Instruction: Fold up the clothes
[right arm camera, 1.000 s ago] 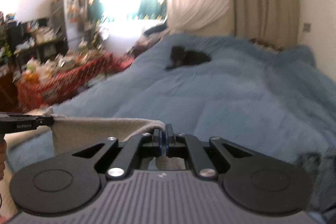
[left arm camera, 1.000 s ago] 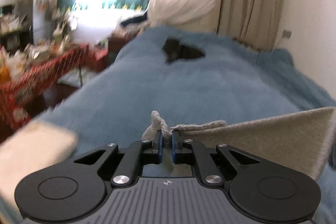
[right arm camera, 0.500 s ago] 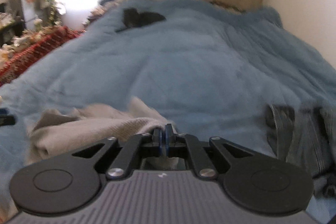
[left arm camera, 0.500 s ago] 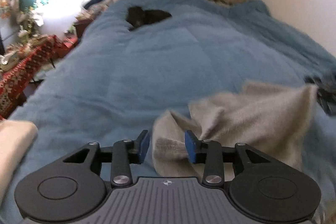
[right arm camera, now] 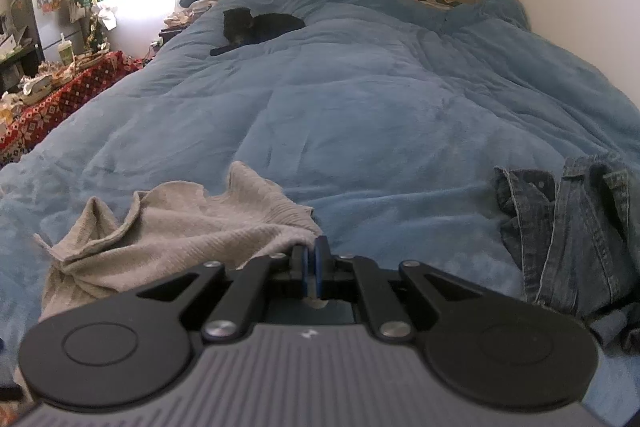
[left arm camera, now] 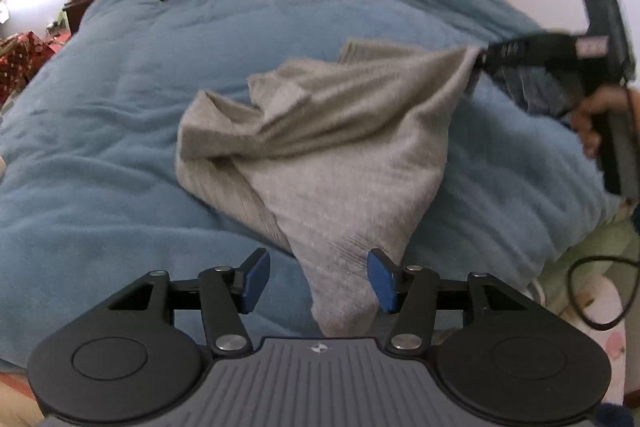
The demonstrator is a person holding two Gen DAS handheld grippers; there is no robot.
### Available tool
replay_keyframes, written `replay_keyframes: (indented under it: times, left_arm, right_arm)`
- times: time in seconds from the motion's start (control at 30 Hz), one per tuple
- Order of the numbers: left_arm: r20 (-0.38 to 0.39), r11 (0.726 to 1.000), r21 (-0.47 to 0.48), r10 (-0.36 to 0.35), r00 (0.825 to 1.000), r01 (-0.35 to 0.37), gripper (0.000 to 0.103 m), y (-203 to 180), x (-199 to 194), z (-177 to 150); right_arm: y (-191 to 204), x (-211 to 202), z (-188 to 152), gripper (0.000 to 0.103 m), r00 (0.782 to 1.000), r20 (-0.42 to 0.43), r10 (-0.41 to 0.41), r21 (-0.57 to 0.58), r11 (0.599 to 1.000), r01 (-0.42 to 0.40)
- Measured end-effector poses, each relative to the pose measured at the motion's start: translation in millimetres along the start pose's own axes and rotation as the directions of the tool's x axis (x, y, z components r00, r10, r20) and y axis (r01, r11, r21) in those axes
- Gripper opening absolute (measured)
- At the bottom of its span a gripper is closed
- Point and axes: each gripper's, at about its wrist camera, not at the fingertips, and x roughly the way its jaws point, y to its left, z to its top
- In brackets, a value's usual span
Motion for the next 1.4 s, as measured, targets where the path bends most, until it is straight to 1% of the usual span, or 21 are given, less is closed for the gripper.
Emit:
replay_keyframes:
  times: [0.07,0.13,0.2,0.23,0.27,0.3,0.33,0.37,0.43,0.53,0.6,0.63,0.7,0.8,0.87,0.93,1.03,1.07,1.17,1.27,1.4]
  left_arm:
    - [-0.022,1.000,0.004,0.005,1.000,-0.005,0.058,-2.2,7.1,-2.2]
    - [-0.044,1.000,-0.016,-0.006,0.999,0.006,0.058,-2.9,11.4,-5.1]
    - [-0.046,0.999,-0.031,-0.035,0.998,0.034,0.058,-3.6,12.8,-6.8]
    - [-0.043,0.999,-0.031,-0.030,0.999,0.029,0.058,-4.5,13.2,-7.4]
    - [-0.039,0.999,-0.032,-0.024,0.999,0.023,0.054,-5.3,13.7,-8.6]
    - [-0.033,0.999,-0.036,-0.020,0.999,0.019,0.045,-5.4,14.1,-9.5]
    - [-0.027,0.999,-0.044,-0.012,1.000,0.011,0.017,-4.5,14.3,-9.4]
    - [-0.021,0.999,-0.053,-0.001,1.000,0.000,0.011,-2.8,14.3,-8.7]
    - [-0.005,0.997,-0.076,0.024,1.000,-0.024,0.009,2.5,12.0,-6.1]
    - [0.071,0.989,-0.117,0.094,0.993,-0.085,0.009,20.1,-8.9,6.6]
    - [0.139,0.982,-0.152,0.136,0.981,-0.114,0.009,35.6,-30.4,19.1]
    - [0.177,0.978,-0.168,0.157,0.972,-0.127,0.008,43.2,-42.9,26.3]
    - [0.252,0.971,-0.187,0.194,0.948,-0.149,0.008,56.1,-69.0,42.6]
    - [0.349,0.966,-0.202,0.224,0.910,-0.161,0.008,69.7,-107.5,69.6]
    - [0.408,0.962,-0.212,0.247,0.879,-0.171,0.008,74.9,-134.6,87.6]
    - [0.453,0.961,-0.230,0.245,0.857,-0.153,0.008,77.8,-160.8,101.4]
    - [0.520,0.961,-0.241,0.245,0.818,-0.135,0.008,76.0,-199.4,112.4]
    - [0.532,0.962,-0.240,0.242,0.811,-0.129,0.008,74.0,-209.3,114.1]
    - [0.553,0.965,-0.235,0.232,0.800,-0.117,0.008,69.0,-232.0,112.7]
    - [0.557,0.968,-0.224,0.223,0.800,-0.114,0.008,64.5,-242.1,108.6]
    - [0.537,0.969,-0.212,0.221,0.814,-0.123,0.008,61.2,-237.3,102.4]
  right_arm:
    - [0.6,-6.0,-2.1,0.003,1.000,0.004,0.000,0.003,1.000,0.000]
    - [0.6,-10.3,-3.9,0.003,1.000,0.008,0.000,0.007,1.000,0.000]
    - [0.5,-16.1,-6.1,0.003,1.000,0.011,-0.001,0.012,1.000,0.001]
    - [0.5,-18.9,-7.0,0.003,1.000,0.012,-0.001,0.015,1.000,0.000]
    - [0.6,-21.6,-7.9,0.003,1.000,0.013,-0.001,0.018,1.000,0.000]
    - [1.0,-25.4,-9.7,0.003,1.000,0.014,-0.001,0.020,1.000,0.001]
    - [0.6,-28.2,-10.4,0.003,1.000,0.015,-0.002,0.021,1.000,0.002]
    - [-0.1,-32.1,-11.4,0.003,1.000,0.017,-0.003,0.020,1.000,0.002]
    - [-1.7,-40.1,-13.6,0.003,1.000,0.022,-0.004,0.018,1.000,0.004]
    - [-6.9,-56.7,-12.6,0.003,0.999,0.045,-0.011,0.020,1.000,0.010]
    - [-9.4,-71.4,-10.6,0.003,0.998,0.067,-0.012,0.024,1.000,0.010]
    - [-10.2,-80.4,-8.5,0.003,0.997,0.081,-0.008,0.022,1.000,0.007]
    - [-7.7,-100.1,-2.8,0.003,0.993,0.116,0.007,0.015,1.000,-0.009]
    - [1.8,-133.5,11.8,0.003,0.982,0.185,0.032,-0.013,0.999,-0.030]
    - [11.0,-161.2,23.9,0.003,0.968,0.246,0.049,-0.039,0.998,-0.041]
    - [20.0,-189.7,35.1,0.003,0.950,0.305,0.065,-0.062,0.997,-0.048]
    - [33.2,-236.8,48.6,0.003,0.917,0.389,0.084,-0.094,0.994,-0.052]
    - [36.8,-249.8,51.2,0.003,0.908,0.409,0.088,-0.105,0.993,-0.049]
    - [46.8,-288.5,54.8,0.003,0.883,0.460,0.095,-0.135,0.990,-0.036]
    - [52.3,-312.6,50.9,0.003,0.876,0.473,0.096,-0.145,0.989,-0.030]
    - [51.0,-318.2,45.0,0.003,0.887,0.452,0.093,-0.140,0.990,-0.032]
